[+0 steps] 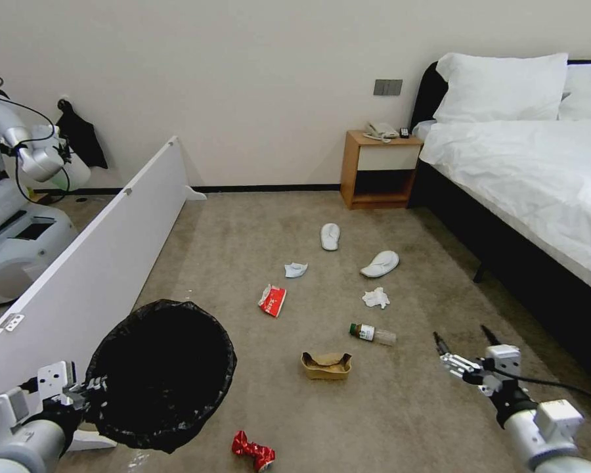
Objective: Pick up the trash bin, then pick up the garbage from the floor and place it into the trash bin.
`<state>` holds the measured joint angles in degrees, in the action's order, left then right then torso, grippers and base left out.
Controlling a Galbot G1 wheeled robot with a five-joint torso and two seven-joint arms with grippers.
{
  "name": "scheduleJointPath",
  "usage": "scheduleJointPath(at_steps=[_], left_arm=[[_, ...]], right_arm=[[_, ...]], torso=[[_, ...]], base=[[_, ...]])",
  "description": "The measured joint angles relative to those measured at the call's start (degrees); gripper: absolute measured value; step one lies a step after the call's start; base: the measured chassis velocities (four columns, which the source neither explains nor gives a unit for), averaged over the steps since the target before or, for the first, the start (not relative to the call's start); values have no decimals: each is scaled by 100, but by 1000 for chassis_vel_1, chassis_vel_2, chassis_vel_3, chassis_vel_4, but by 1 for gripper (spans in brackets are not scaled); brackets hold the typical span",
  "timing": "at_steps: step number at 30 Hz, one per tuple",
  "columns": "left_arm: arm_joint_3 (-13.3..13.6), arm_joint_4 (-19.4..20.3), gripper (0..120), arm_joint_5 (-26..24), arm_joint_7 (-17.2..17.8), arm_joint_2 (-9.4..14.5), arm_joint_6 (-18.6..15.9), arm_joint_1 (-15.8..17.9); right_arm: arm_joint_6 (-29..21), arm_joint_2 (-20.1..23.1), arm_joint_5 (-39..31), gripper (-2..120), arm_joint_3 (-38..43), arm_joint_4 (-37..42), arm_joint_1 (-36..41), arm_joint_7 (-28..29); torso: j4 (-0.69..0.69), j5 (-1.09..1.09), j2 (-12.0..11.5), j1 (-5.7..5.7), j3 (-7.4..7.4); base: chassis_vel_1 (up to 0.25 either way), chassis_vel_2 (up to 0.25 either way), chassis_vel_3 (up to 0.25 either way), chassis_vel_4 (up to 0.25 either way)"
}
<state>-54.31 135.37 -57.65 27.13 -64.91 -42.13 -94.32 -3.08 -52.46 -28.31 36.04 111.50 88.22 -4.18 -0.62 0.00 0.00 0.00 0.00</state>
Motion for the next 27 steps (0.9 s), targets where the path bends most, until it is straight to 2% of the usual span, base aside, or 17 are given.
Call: scheduleJointPath(at_steps=[2, 6, 7, 9, 10, 15, 20, 22, 27], left_arm=[[8, 0, 2, 0, 1, 19, 0, 0], [32, -11, 2, -7, 19, 89, 0, 45], [46, -41, 2, -22, 21, 129, 0, 81], [43, -72, 2, -27, 21, 143, 0, 79], [54, -121, 2, -22, 11, 156, 1, 66], [83, -125, 2, -16, 10, 165, 0, 104], [88, -125, 2, -10, 17, 170, 0, 100], [70, -134, 2, -7, 16, 170, 1, 76], [41, -148, 2, -6, 16, 166, 0, 69]], right_arm=[[92, 99, 128, 100, -224, -245, -174, -67], [231, 218, 393, 100, -640, -656, -417, -230], [224, 266, 432, 100, -811, -793, -443, -248], [204, 325, 455, 100, -1014, -929, -480, -209], [455, 399, 577, 100, -1411, -1235, -586, -63], [500, 467, 519, 100, -1875, -1420, -748, -74], [293, 388, 411, 100, -2394, -1558, -1055, -328], [257, 253, 239, 100, -2826, -1766, -1452, -645], [246, 79, 141, 100, -3333, -2152, -2050, -950]], torso=[[-3, 0, 0, 0, 0], [3, 1, 0, 0, 0], [-2, 1, 0, 0, 0], [-4, -1, 0, 0, 0], [1, 0, 0, 0, 0], [-1, -1, 0, 0, 0], [-1, -2, 0, 0, 0], [0, -1, 0, 0, 0], [1, -1, 0, 0, 0]], base=[[0, 0, 0, 0], [0, 0, 0, 0], [0, 0, 0, 0], [0, 0, 0, 0], [0, 0, 0, 0], [0, 0, 0, 0], [0, 0, 0, 0], [0, 0, 0, 0], [0, 0, 0, 0]])
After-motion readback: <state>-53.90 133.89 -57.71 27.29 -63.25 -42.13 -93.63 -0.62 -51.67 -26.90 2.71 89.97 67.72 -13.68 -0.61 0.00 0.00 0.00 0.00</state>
